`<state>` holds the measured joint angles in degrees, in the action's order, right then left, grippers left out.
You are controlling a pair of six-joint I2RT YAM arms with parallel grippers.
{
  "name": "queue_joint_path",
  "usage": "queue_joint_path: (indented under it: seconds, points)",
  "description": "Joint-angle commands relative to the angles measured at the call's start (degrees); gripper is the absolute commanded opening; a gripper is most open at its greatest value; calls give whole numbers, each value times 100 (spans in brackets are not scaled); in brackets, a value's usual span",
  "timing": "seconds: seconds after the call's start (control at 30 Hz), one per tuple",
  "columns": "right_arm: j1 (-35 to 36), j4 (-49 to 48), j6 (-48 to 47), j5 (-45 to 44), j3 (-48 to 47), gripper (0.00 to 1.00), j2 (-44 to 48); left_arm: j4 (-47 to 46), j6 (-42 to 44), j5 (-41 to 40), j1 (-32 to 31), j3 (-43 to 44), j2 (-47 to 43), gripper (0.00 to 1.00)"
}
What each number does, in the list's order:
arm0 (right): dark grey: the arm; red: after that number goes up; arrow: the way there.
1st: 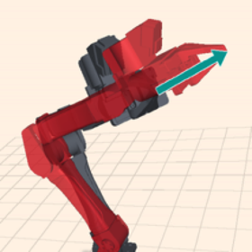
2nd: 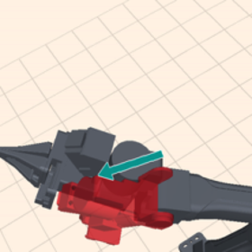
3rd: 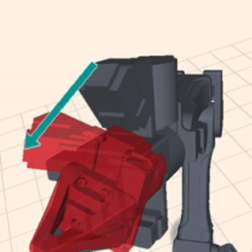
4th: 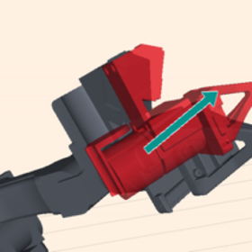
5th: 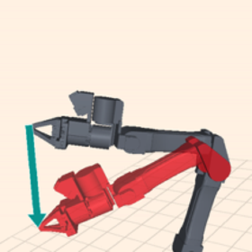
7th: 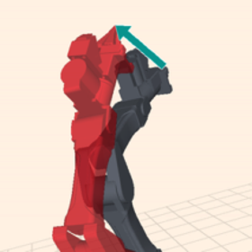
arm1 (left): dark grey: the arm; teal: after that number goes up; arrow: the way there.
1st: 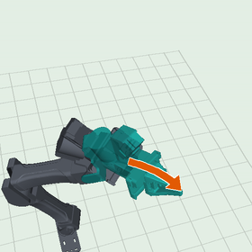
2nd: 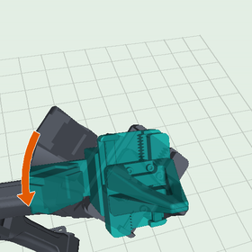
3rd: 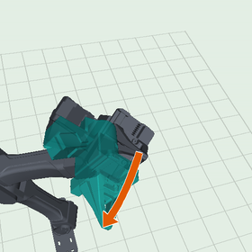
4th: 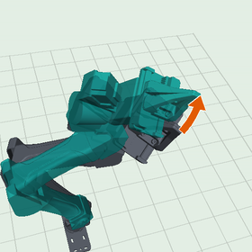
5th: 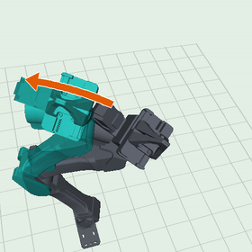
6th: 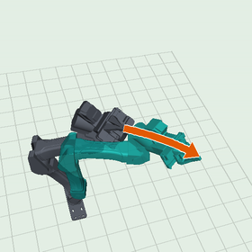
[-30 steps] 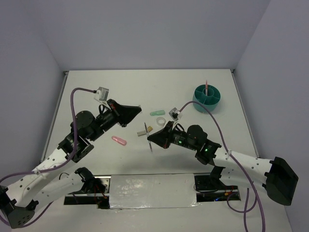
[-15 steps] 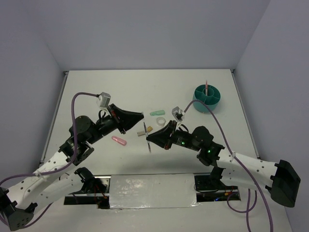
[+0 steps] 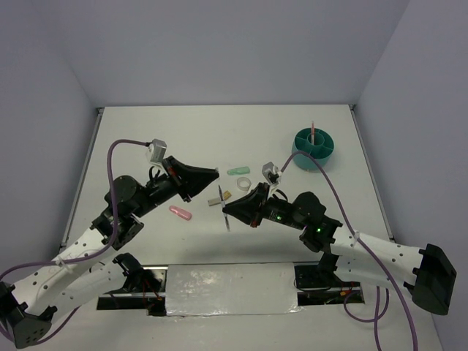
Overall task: Sort the stationery into containers
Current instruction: Close the pen cap on the pen.
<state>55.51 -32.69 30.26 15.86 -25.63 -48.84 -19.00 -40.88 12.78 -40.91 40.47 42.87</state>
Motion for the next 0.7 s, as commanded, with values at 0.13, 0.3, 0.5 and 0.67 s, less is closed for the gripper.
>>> queue_joint_path:
  seconds: [0.13, 0.3, 0.5, 0.67]
  points:
    - [48, -71, -170, -65, -241, 0, 137, -481, -51, 181, 21, -30, 11, 0]
    - [57, -80, -196, -74, -250, 0, 155, -560, -113, 252, 21, -100, 28, 0]
    - [48, -115, -178, -109, -250, 0, 147, -552, -104, 296, 21, -136, 37, 0]
    - [48, -10, -222, -188, -302, 0, 190, -569, -104, 331, 21, -153, -7, 0]
